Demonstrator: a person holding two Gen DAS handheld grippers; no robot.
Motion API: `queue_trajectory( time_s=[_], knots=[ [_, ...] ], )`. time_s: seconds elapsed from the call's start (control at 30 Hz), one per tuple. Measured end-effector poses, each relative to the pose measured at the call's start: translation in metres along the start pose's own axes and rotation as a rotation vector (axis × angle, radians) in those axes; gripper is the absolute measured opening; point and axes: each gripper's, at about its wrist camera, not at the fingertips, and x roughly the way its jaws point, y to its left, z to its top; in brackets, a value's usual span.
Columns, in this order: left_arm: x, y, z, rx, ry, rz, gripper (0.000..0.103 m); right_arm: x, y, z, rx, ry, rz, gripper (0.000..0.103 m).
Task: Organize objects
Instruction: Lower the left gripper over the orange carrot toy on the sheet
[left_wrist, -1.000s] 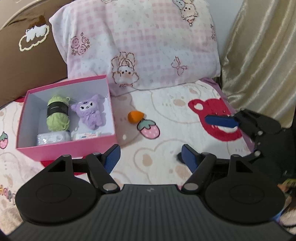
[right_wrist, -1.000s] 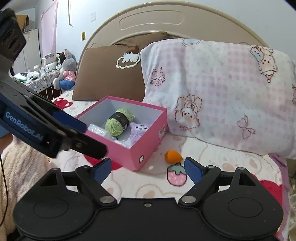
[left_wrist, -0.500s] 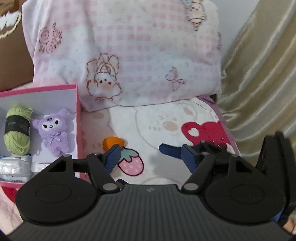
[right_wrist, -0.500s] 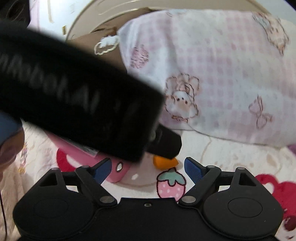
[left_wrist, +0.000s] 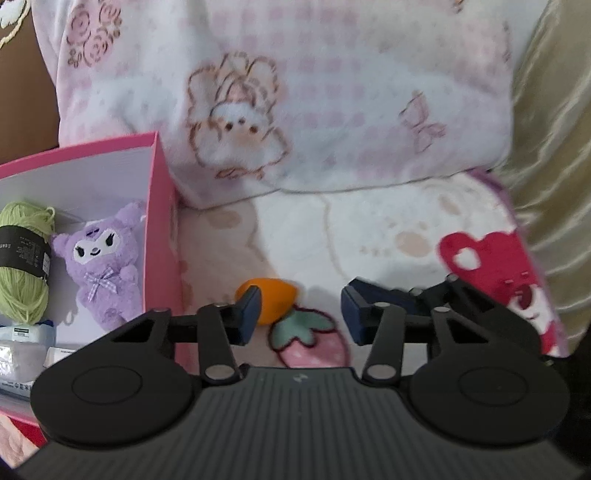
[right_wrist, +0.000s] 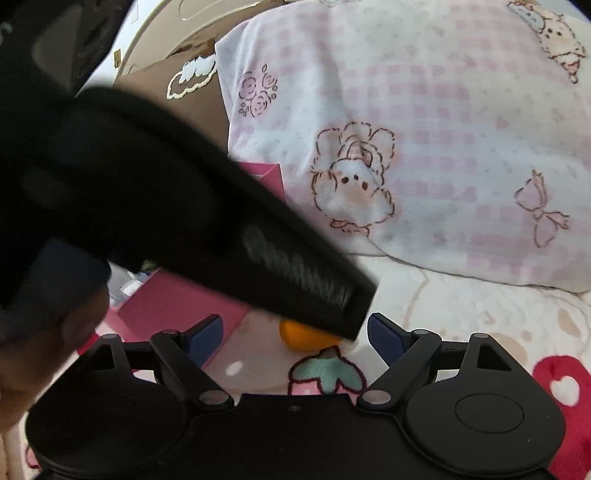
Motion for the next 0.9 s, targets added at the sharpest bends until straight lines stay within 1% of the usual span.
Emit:
queue_trajectory(
  time_s=[0.07, 0.17, 0.27, 0.33, 0.5, 0.53, 0.57, 0.67, 0.73, 0.8, 0.87, 0.9],
  knots=[
    [0.007, 0.002, -0.001, -0.001, 0.007, 0.013, 0.042, 0.011, -0.004, -0.003, -0.003, 0.015, -0.010, 0.087],
    [0.018, 0.006, -0.002, -0.012, 0.040, 0.027, 0.036, 0.024, -0.011, -0.007, 0.009, 0.056, 0.002, 0.084],
    [0.024, 0.008, -0.003, -0.030, 0.062, 0.024, 0.036, 0.033, -0.014, -0.011, 0.002, 0.082, 0.010, 0.080],
    [0.027, 0.010, -0.003, -0.056, 0.064, 0.009, 0.036, 0.038, -0.016, -0.012, 0.016, 0.096, 0.014, 0.078],
    [0.034, 0.009, -0.002, -0.056, 0.054, 0.024, 0.031, 0.039, -0.022, -0.012, 0.030, 0.085, 0.004, 0.072],
    [0.034, 0.010, -0.002, -0.059, 0.047, 0.025, 0.030, 0.039, -0.024, -0.013, 0.033, 0.083, -0.004, 0.067],
    [0.034, 0.010, -0.001, -0.063, 0.039, 0.023, 0.030, 0.040, -0.025, -0.013, 0.029, 0.084, -0.009, 0.063],
    [0.037, 0.010, -0.001, -0.060, 0.037, 0.023, 0.030, 0.044, -0.027, -0.015, 0.012, 0.094, -0.001, 0.060],
    [0.039, 0.011, 0.000, -0.059, 0.040, 0.026, 0.027, 0.047, -0.028, -0.017, 0.021, 0.095, 0.022, 0.060],
    [0.041, 0.013, 0.002, -0.069, 0.046, 0.010, 0.025, 0.049, -0.029, -0.016, 0.028, 0.097, 0.041, 0.060],
    [0.041, 0.014, 0.003, -0.079, 0.049, 0.002, 0.025, 0.049, -0.031, -0.015, 0.030, 0.089, 0.042, 0.055],
    [0.042, 0.014, 0.003, -0.081, 0.049, 0.003, 0.025, 0.049, -0.031, -0.015, 0.030, 0.089, 0.038, 0.054]
  ],
)
